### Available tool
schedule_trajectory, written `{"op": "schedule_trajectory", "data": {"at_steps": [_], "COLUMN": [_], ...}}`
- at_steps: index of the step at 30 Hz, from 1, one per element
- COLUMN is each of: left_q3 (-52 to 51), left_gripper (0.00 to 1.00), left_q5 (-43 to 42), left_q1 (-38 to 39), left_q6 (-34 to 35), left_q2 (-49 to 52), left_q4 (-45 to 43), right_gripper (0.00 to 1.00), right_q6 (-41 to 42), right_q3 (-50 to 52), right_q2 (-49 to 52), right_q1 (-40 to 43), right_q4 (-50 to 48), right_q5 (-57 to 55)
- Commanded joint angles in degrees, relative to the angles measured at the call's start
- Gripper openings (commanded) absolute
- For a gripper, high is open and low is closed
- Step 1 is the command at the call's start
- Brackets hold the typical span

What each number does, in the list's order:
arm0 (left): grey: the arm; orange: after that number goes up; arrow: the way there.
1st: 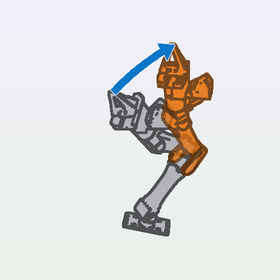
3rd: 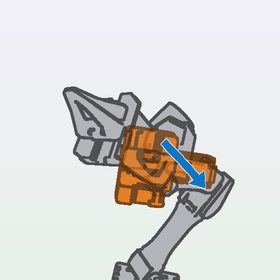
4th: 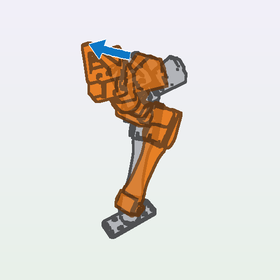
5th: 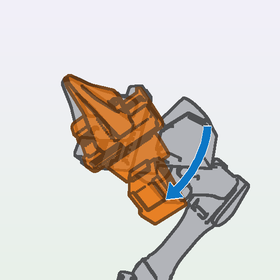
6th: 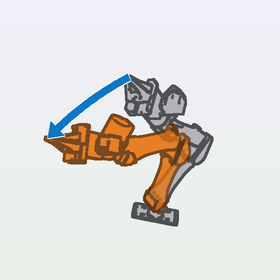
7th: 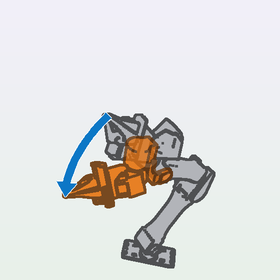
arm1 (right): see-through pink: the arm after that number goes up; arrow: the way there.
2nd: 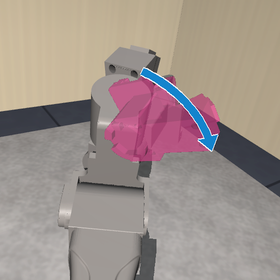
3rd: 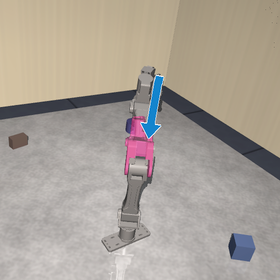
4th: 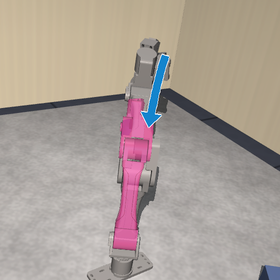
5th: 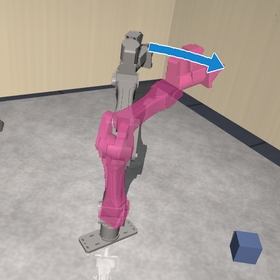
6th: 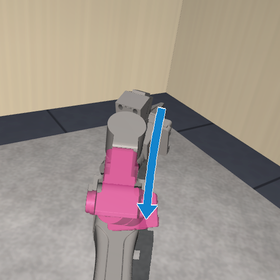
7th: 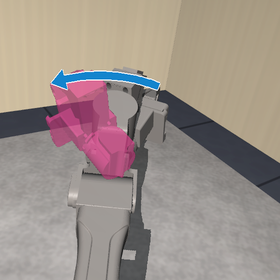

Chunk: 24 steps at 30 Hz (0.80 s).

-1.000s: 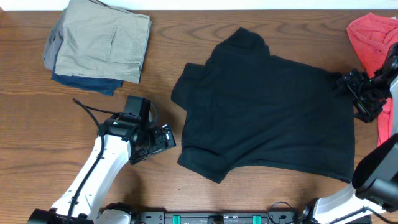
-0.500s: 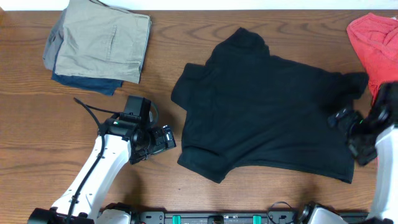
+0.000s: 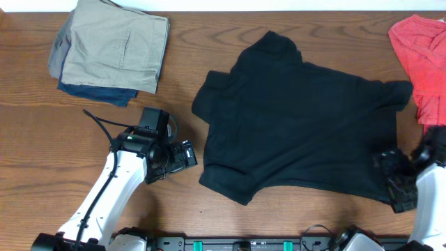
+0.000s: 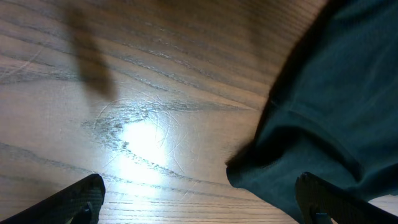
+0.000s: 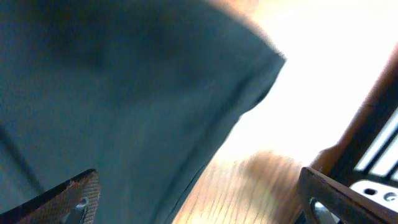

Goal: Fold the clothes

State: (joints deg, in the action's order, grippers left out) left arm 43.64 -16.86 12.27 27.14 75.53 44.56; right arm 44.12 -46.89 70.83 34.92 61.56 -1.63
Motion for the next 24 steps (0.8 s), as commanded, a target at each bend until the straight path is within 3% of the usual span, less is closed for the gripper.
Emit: {"op": "schedule_trajectory", "data": {"at_steps": [1,6,24], "left_q3": [-0.4,-0.4,-0.4], "left_gripper": [0.98,0.98,0.98], "left_q5": [-0.7,-0.7,-0.7], "left_q1": [0.1,0.1,0.1], "left_q6": [-0.5,-0.5,-0.5], "left_q2": [0.2,0.2,0.2], "left_q4": [0.1,-1.0,-1.2], "right_gripper": [0.99,0.99,0.99], "right_q6": [0.9,-1.6,0.6], "right_q3": [0.9,1.1,12.1], "right_q2": [-0.4,-0.3,1.5], "right_q1": [6.6,11.9,12.0], "right_q4": [-0.6,-0.7,-14.1], "right_q5": [-2.4,-2.6,-2.9]}}
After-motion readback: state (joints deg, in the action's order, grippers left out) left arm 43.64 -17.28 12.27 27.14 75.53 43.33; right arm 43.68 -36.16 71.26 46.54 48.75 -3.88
